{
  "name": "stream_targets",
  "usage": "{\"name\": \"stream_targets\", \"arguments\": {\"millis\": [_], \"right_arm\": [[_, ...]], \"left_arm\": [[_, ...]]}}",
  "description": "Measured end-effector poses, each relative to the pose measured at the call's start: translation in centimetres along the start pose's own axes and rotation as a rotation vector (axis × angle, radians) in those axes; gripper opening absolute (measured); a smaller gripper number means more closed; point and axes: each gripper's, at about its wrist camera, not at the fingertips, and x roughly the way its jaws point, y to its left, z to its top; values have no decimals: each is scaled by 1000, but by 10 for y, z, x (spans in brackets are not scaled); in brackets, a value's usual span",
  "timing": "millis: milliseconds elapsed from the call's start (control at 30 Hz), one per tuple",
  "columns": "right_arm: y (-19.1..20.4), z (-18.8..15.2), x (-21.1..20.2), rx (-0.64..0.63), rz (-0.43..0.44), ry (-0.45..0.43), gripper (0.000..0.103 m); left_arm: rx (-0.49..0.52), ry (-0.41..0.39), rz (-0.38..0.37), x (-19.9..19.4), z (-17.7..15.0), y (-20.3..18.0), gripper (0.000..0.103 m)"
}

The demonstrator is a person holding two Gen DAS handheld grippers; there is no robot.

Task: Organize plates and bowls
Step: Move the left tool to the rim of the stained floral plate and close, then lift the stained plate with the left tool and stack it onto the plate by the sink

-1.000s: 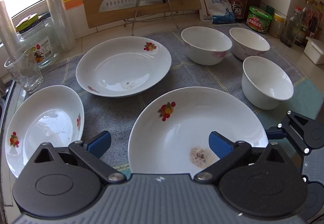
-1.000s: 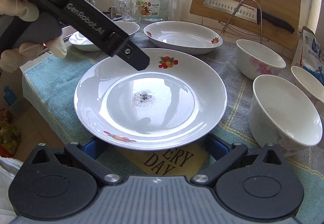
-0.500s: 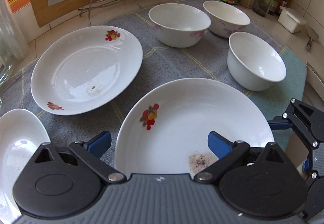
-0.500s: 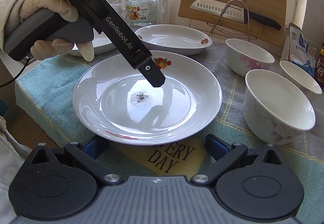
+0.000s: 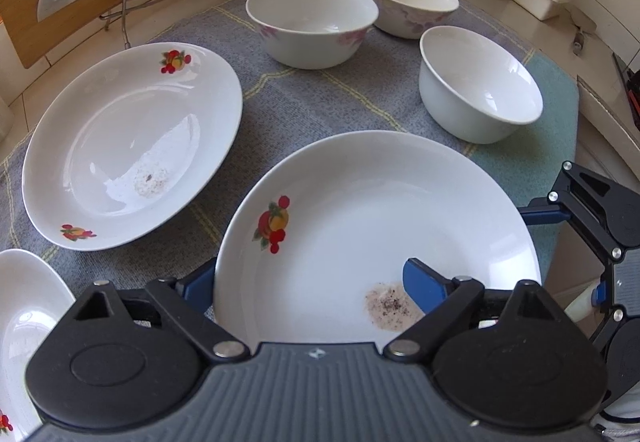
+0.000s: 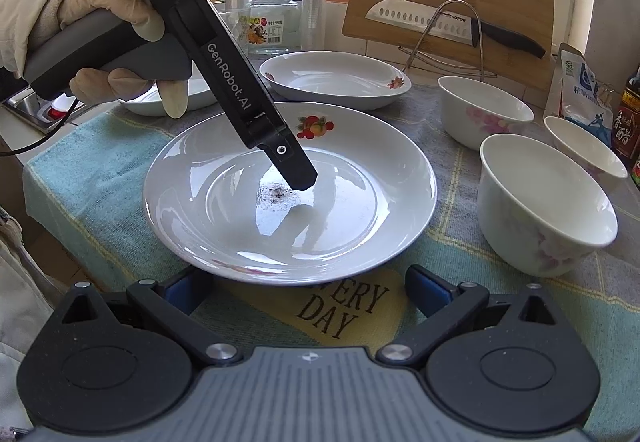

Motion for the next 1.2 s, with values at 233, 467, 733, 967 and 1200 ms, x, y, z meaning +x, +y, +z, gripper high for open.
{"name": "stream_targets", "arguments": {"millis": [233, 467, 733, 967, 1200], "right_arm": [[0, 4, 1, -4, 1, 13, 103], [2, 9, 4, -31, 2, 28, 103], [5, 15, 7, -46, 20, 38, 103], [4, 19, 9, -49, 24, 68, 103], [3, 24, 7, -54, 28, 81, 103]], "left_arm": [[34, 44, -48, 4, 6, 8, 88], [50, 75, -136, 6, 14, 19, 86], [18, 84, -218, 6, 18, 32, 86], [14, 88, -237, 6, 19, 34, 86], [20, 73, -242, 0, 21, 33, 86]]}}
